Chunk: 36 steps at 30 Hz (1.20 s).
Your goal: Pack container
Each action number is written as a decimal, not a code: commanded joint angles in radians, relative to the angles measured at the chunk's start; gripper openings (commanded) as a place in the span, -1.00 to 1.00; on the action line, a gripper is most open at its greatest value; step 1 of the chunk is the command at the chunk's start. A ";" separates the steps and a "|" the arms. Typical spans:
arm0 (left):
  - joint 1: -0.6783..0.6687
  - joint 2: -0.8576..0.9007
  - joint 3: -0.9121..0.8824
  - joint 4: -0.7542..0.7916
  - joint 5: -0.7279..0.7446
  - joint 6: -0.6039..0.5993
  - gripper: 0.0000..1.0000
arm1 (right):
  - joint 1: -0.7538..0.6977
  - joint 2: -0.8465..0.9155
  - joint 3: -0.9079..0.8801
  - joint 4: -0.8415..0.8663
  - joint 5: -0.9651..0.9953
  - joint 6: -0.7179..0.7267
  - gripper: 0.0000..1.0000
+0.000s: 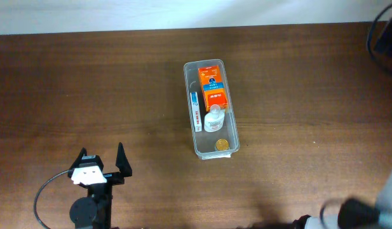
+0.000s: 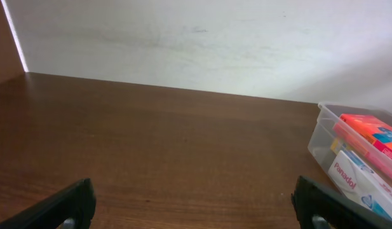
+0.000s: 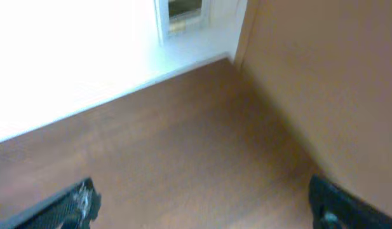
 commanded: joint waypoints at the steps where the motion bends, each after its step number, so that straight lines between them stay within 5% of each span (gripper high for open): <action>1: -0.004 -0.009 -0.005 -0.004 -0.008 -0.006 0.99 | 0.019 -0.197 -0.249 0.112 -0.032 0.006 0.97; 22: -0.004 -0.009 -0.005 -0.004 -0.008 -0.006 0.99 | 0.264 -1.170 -1.355 0.875 -0.054 0.006 0.97; 36: -0.004 -0.009 -0.005 -0.004 -0.008 -0.006 0.99 | 0.360 -1.483 -1.682 1.015 -0.063 0.006 0.97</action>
